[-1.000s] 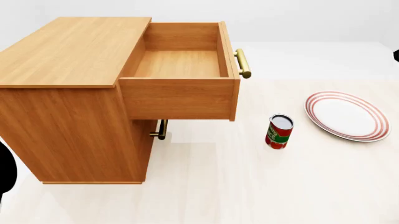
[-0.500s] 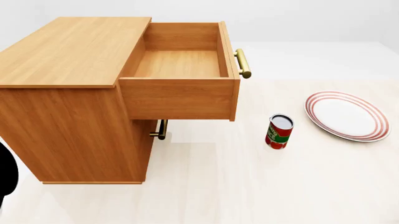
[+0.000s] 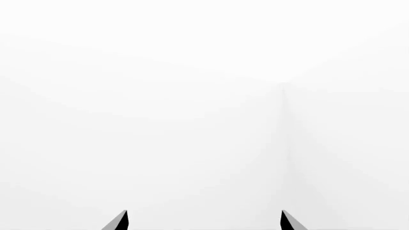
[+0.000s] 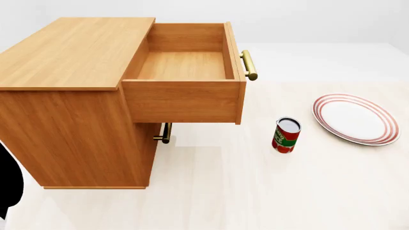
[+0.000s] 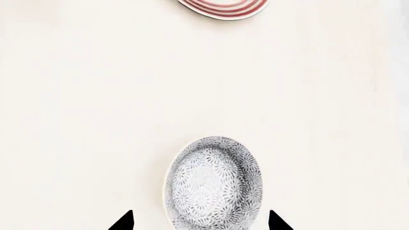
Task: Put the bowl in the top drawer of the cabinet.
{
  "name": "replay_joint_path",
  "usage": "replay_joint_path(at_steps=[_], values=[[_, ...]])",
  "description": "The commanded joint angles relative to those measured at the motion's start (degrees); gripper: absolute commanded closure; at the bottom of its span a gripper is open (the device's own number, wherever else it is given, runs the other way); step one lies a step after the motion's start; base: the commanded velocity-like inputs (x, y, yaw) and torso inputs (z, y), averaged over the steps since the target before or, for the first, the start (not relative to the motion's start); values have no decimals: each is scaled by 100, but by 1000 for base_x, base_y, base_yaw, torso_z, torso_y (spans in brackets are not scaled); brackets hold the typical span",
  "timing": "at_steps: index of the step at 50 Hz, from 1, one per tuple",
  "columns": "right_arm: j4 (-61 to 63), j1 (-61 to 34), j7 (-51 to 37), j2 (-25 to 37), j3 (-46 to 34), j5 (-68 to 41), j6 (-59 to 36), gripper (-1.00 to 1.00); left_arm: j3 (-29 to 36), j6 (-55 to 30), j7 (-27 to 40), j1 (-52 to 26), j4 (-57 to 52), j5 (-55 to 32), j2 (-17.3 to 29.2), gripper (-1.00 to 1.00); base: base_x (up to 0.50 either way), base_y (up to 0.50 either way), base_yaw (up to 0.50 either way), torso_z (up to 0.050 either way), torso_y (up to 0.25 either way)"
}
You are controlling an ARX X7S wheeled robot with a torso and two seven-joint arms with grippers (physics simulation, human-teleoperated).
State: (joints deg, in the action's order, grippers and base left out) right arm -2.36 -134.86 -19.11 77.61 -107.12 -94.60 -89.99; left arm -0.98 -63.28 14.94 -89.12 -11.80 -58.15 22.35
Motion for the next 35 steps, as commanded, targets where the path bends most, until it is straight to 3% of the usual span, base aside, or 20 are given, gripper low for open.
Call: replay_joint_path(at_steps=[1, 21, 35], values=[[495, 34, 1215, 37, -45, 1599, 18, -100, 20, 63, -15, 78, 13, 0, 13, -100, 0, 0, 0, 0, 0], [571, 1405, 561, 467, -345, 1198, 1479, -100, -31, -151, 205, -52, -36, -242, 18, -100, 0, 0, 0, 0, 0], [471, 2107, 348, 599, -667, 1034, 2397, -100, 189, 140, 3, 71, 96, -1, -18, -100, 0, 0, 0, 0, 0]])
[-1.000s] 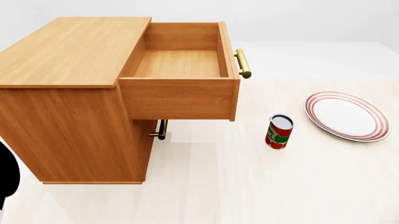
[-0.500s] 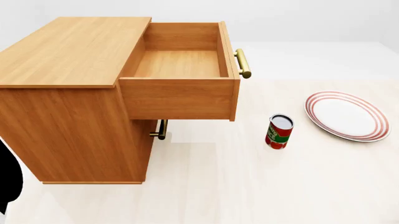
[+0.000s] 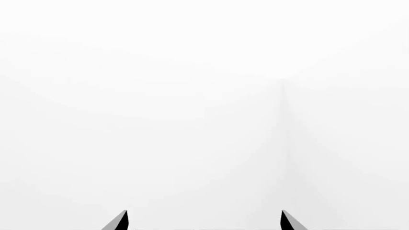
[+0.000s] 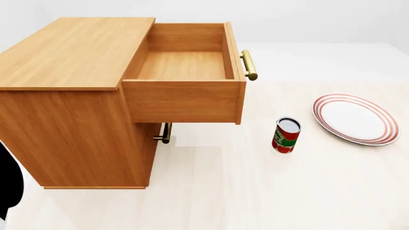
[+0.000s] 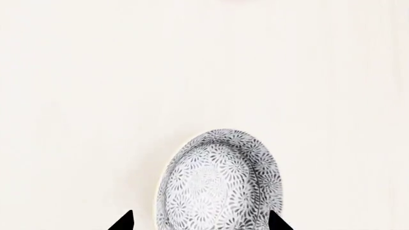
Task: Put the bowl in the top drawer of the cabinet.
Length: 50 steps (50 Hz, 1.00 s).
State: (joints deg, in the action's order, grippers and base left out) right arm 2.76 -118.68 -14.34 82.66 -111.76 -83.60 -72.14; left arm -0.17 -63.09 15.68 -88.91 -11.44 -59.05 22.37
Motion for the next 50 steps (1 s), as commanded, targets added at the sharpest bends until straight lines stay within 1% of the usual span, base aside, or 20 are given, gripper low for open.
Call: replay_joint_path(at_steps=[1, 12, 22, 33, 42, 50], values=[[-38, 511, -127, 101, -214, -53, 641, -100, 108, 121, -71, 49, 60, 89, -19, -100, 0, 0, 0, 0, 0], [-186, 940, -325, -16, -402, 33, 1257, -100, 90, 67, 10, 50, 33, -2, -25, -100, 0, 0, 0, 0, 0], [-578, 1677, -805, -433, -638, -53, 2208, -100, -27, -124, 217, -45, -41, -225, -5, -100, 0, 0, 0, 0, 0], [-915, 2513, -950, -853, -792, -351, 3044, -100, 40, 52, 110, 47, 33, -113, 9, -100, 0, 0, 0, 0, 0], [-1102, 3103, -951, -1054, -849, -675, 3547, -100, 49, 119, 83, 100, 53, -99, 29, -100, 0, 0, 0, 0, 0], [-1247, 3505, -1048, -1079, -906, -1022, 3742, -100, 101, 247, -1, 180, 98, -18, 38, -100, 0, 0, 0, 0, 0]])
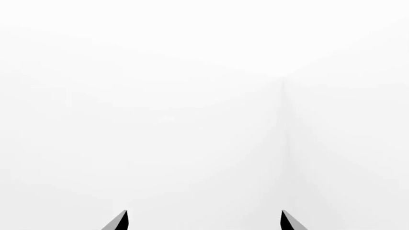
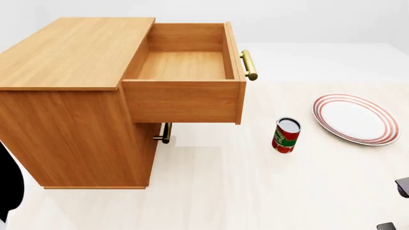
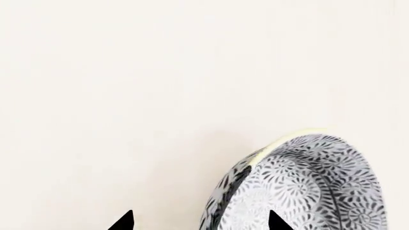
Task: Put the bowl in the top drawer of the cabinet.
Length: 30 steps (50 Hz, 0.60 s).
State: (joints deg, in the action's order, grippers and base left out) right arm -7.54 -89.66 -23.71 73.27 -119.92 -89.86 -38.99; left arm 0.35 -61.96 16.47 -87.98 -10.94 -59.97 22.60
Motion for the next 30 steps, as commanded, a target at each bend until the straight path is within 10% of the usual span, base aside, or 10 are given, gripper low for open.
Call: replay_joint_path(at_steps=[1, 4, 5, 30], values=[[-233, 631, -132, -147, -93, -439, 425, -100, 54, 147, -86, 94, 53, 82, 15, -100, 0, 0, 0, 0, 0], [-278, 693, -199, -138, -110, -577, 365, -100, 43, 131, -63, 89, 42, 56, 22, -100, 0, 0, 0, 0, 0], [-286, 700, -228, -136, -117, -598, 342, 100, 33, 112, -45, 82, 33, 35, 25, -100, 0, 0, 0, 0, 0], [771, -1106, -804, 874, 442, -139, -1676, 100, 27, 224, -43, 193, 43, 10, 58, -100, 0, 0, 0, 0, 0]])
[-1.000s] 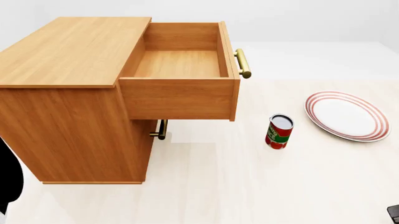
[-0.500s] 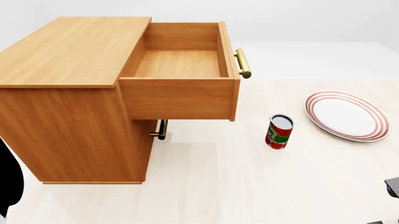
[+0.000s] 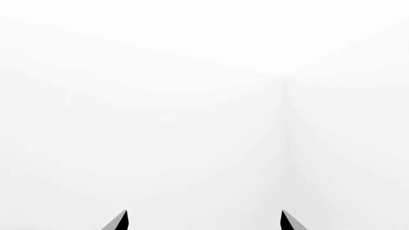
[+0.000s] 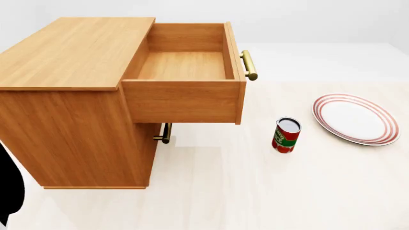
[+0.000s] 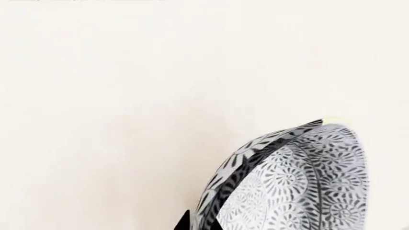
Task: Put the bowl in the top drawer of the cabinet.
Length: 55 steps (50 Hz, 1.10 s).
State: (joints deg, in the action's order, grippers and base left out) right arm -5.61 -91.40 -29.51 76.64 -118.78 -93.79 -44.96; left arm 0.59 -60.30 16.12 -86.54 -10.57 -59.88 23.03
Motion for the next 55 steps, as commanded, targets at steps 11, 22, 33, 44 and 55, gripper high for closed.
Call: replay_joint_path(at_steps=[11, 22, 33, 44, 55], values=[[1208, -2386, -48, 795, 1276, 292, -3309, 100, -10, 112, -10, 67, 13, -22, 15, -100, 0, 0, 0, 0, 0], [1325, -4306, 2042, -337, 1033, 1512, -4483, 100, -101, 57, 92, 38, -41, -171, 25, -100, 0, 0, 0, 0, 0], [1187, -4346, 6720, -1862, 1394, 5457, -4019, 100, -331, -97, 370, 24, -199, -453, 94, -100, 0, 0, 0, 0, 0], [-117, -4252, 9358, -2942, 1375, 7367, -1863, 100, -389, -111, 435, 11, -212, -570, 99, -100, 0, 0, 0, 0, 0], [-2958, -3471, 9822, -4363, 2191, 7343, 1752, 100, -410, -126, 494, -34, -232, -649, 121, -100, 0, 0, 0, 0, 0]])
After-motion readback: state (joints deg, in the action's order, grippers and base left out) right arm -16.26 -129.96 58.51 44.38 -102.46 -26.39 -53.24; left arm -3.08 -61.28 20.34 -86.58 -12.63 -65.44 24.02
